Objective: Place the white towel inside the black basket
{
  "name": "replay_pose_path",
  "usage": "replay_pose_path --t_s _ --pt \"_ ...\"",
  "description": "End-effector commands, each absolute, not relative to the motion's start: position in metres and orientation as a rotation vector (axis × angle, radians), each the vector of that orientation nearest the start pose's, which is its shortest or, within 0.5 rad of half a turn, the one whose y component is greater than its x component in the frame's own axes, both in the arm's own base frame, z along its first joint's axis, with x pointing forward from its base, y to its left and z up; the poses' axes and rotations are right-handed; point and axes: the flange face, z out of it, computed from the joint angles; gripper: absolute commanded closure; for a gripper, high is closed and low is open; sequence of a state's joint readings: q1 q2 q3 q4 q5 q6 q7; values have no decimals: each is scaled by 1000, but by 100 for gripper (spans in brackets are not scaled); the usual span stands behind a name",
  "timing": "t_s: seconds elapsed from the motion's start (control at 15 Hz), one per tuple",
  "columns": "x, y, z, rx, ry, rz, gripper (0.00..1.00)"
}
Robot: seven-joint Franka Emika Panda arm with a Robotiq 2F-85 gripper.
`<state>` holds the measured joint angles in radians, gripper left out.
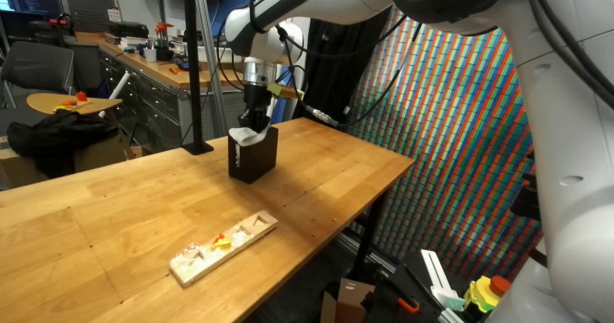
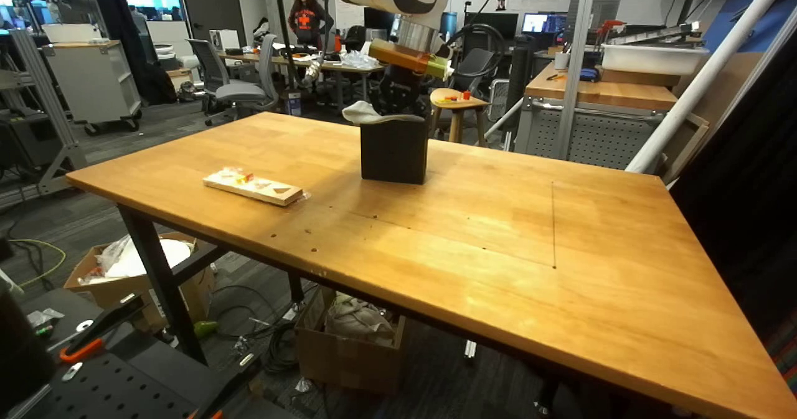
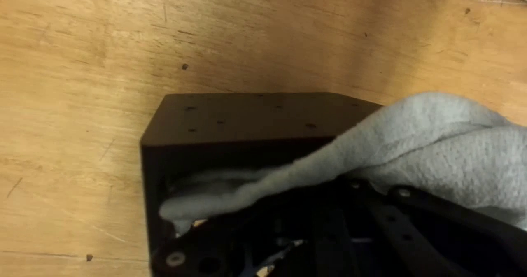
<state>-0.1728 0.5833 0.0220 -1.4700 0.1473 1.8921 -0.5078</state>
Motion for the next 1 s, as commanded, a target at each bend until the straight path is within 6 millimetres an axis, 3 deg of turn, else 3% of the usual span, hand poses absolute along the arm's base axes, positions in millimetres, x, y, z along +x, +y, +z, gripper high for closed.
replay_pose_path --t_s 0.0,0.27,0.53,0.93 --pt "697 -102 322 -2872 -458 167 98" --pt "702 -110 314 -2863 -448 187 98" --pt "702 -114 320 -2866 -433 199 98" --pt "697 -111 358 -2914 -435 166 98"
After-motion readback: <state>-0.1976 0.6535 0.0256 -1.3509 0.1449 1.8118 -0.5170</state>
